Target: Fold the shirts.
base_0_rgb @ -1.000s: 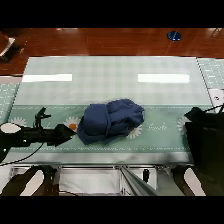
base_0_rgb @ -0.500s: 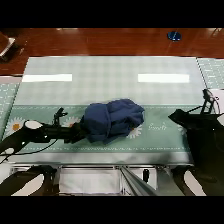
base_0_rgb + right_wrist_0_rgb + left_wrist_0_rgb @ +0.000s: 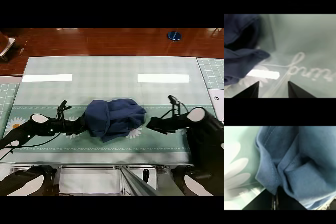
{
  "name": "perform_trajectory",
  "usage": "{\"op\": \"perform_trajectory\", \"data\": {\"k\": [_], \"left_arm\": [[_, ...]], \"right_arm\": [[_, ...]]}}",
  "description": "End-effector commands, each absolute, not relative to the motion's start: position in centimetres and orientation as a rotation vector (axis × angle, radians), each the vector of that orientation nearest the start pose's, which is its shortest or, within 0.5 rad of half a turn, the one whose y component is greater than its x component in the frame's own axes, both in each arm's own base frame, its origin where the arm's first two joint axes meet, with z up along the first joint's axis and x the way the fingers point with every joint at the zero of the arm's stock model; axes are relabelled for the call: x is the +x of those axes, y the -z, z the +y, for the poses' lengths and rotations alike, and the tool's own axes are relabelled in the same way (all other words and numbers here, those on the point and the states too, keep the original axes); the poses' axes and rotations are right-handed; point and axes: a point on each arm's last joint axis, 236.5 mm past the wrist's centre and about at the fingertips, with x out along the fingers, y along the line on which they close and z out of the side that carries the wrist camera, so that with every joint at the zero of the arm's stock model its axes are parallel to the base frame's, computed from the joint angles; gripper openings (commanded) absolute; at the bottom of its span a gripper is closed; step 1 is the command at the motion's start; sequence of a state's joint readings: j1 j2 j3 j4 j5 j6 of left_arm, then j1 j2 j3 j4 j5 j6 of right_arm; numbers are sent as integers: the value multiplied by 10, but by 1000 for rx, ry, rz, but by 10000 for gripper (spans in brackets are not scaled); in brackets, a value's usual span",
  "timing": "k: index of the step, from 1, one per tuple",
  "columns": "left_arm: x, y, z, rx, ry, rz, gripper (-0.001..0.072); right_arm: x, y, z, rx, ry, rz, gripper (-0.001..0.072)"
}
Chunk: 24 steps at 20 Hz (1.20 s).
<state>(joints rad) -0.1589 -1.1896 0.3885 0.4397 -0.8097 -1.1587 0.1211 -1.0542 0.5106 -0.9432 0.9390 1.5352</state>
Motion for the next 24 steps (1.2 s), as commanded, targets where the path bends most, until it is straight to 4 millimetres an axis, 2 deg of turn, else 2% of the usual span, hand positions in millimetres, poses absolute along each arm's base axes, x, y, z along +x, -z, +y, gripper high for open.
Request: {"op": "perform_trajectory", "data": {"k": [1,8,10,16,17,19,21,22,23,24], "left_arm": [[236,102,-200,-813,431,1416,20],[234,101,-201,-815,439,1424,19],[233,101,-201,-816,440,1425,19],[233,100,-202,-817,443,1427,20],[233,99,-202,-821,444,1427,19],[237,96,-203,-824,448,1414,20],[255,81,-201,-832,464,1363,20],[271,62,-198,-841,483,1307,19],[291,36,-194,-864,503,1230,19],[318,-2,-186,-900,519,1109,19]], "right_arm": [[229,94,185,618,-356,1516,411],[218,99,234,650,-425,1525,411],[227,98,245,690,-413,1482,411],[260,87,261,746,-412,1426,398],[264,84,264,734,-431,1427,331],[266,79,273,684,-509,1431,49],[267,61,280,622,-615,1423,23],[273,45,280,591,-657,1410,23],[285,23,278,563,-692,1365,23],[304,-11,274,541,-725,1289,23]]}}
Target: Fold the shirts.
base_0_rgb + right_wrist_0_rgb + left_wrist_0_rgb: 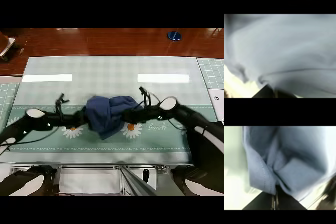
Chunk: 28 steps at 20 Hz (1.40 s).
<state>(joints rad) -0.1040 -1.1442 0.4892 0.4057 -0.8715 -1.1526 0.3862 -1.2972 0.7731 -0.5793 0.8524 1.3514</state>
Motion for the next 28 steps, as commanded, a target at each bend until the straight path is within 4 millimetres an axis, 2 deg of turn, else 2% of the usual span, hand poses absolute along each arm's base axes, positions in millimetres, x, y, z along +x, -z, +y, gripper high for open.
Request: {"op": "perform_trajectory", "data": {"k": [1,3,4,6,8,10,11,13,15,17,18,20,22,24,26,28], "left_arm": [[344,-47,-176,-922,539,963,20],[383,-157,-145,-944,571,645,19],[392,-214,-128,-924,582,500,19],[387,-312,-102,-829,599,269,19],[363,-393,-84,-729,604,82,19],[323,-461,-72,-617,586,-88,19],[301,-487,-68,-548,559,-160,19],[260,-524,-63,-406,480,-277,19],[224,-544,-61,-256,362,-356,19],[191,-550,-59,-107,216,-404,19],[177,-551,-60,-45,153,-420,19],[151,-550,-66,13,82,-438,19],[136,-546,-76,51,70,-442,19],[136,-537,-81,49,99,-416,19],[150,-524,-72,11,101,-374,19],[177,-511,-52,-99,108,-347,19]], "right_arm": [[326,-50,266,518,-749,1197,22],[366,-141,240,480,-768,1003,23],[374,-190,227,458,-791,919,22],[370,-273,207,355,-834,779,22],[349,-328,184,215,-808,698,23],[324,-367,158,86,-704,613,23],[311,-387,144,45,-636,548,23],[279,-418,119,-12,-527,439,23],[246,-441,88,-45,-387,353,23],[216,-458,55,-39,-243,281,23],[201,-464,43,-39,-197,252,23],[176,-464,34,-20,-157,247,23],[167,-449,34,-14,-160,308,23],[173,-425,40,-11,-184,401,23],[187,-398,67,8,-298,484,23],[206,-368,99,43,-439,556,23]]}}
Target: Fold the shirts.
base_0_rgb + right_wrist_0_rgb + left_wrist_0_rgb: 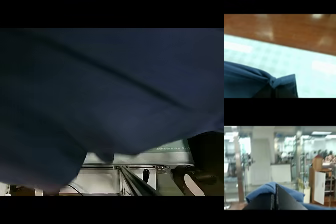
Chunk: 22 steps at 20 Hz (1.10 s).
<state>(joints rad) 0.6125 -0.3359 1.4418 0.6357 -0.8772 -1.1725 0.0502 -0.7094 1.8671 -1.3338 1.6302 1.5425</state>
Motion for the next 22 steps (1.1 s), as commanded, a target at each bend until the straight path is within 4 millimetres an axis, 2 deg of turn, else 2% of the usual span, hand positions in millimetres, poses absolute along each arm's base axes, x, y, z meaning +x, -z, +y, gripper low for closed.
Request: {"op": "perform_trajectory", "data": {"k": [1,2,4,6,8,11,12,13,15,17,20,21,22], "left_arm": [[197,-500,-42,-158,127,-308,19],[219,-483,-33,-203,145,-240,19],[266,-430,-22,-290,201,-35,19],[308,-373,-18,-367,269,146,19],[354,-323,-17,-420,311,265,19],[427,-245,-34,-497,343,434,19],[449,-224,-41,-518,338,458,19],[472,-205,-47,-534,321,470,19],[506,-175,-59,-550,294,482,19],[523,-151,-85,-621,328,530,20],[524,-112,-122,-649,383,636,21],[522,-100,-129,-652,400,674,53],[517,-91,-134,-655,420,714,299]], "right_arm": [[220,-351,106,63,-462,584,23],[238,-330,106,91,-450,614,23],[272,-279,102,133,-411,701,23],[303,-227,103,171,-390,799,22],[338,-185,103,184,-373,881,22],[400,-126,107,243,-349,957,23],[418,-109,108,282,-347,983,23],[439,-96,110,330,-349,995,23],[483,-81,108,431,-344,990,23],[520,-74,106,520,-364,977,23],[557,-58,104,652,-385,968,46],[563,-53,100,692,-380,972,223],[564,-49,94,723,-379,981,417]]}}
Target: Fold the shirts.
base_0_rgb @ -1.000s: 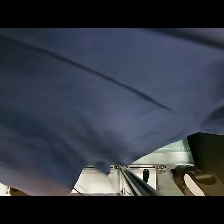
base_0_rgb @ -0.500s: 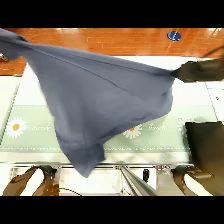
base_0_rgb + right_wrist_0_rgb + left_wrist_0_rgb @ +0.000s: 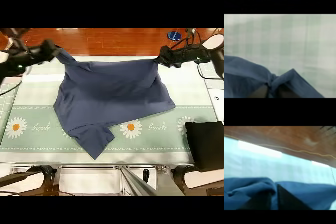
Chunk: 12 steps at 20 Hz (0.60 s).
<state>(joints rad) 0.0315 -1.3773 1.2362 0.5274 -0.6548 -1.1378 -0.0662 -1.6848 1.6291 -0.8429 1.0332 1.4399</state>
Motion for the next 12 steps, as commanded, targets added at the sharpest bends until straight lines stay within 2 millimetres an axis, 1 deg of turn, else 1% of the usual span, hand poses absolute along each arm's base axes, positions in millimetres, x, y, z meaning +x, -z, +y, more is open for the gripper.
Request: {"op": "perform_trajectory", "data": {"k": [1,2,3,4,5,7,8,9,10,11,12], "left_arm": [[511,-85,-132,-646,435,751,501],[500,-76,-124,-611,453,809,506],[486,-66,-110,-586,459,884,506],[468,-53,-89,-595,430,983,506],[443,-35,-65,-591,393,1109,506],[381,-2,-22,-581,324,1334,506],[356,10,-2,-605,265,1377,506],[338,18,11,-660,207,1367,506],[322,27,19,-730,143,1330,506],[307,35,18,-803,102,1297,506],[290,42,7,-855,118,1270,506]], "right_arm": [[560,-46,83,733,-371,1001,422],[551,-47,67,745,-366,1028,422],[540,-49,49,754,-361,1060,421],[523,-49,25,740,-343,1104,420],[503,-46,0,690,-311,1160,420],[451,-35,-64,546,-138,1284,419],[424,-30,-100,487,-10,1318,419],[401,-26,-128,489,107,1318,419],[381,-20,-144,543,190,1296,419],[363,-11,-151,610,241,1265,419],[350,-3,-147,682,258,1233,419]]}}
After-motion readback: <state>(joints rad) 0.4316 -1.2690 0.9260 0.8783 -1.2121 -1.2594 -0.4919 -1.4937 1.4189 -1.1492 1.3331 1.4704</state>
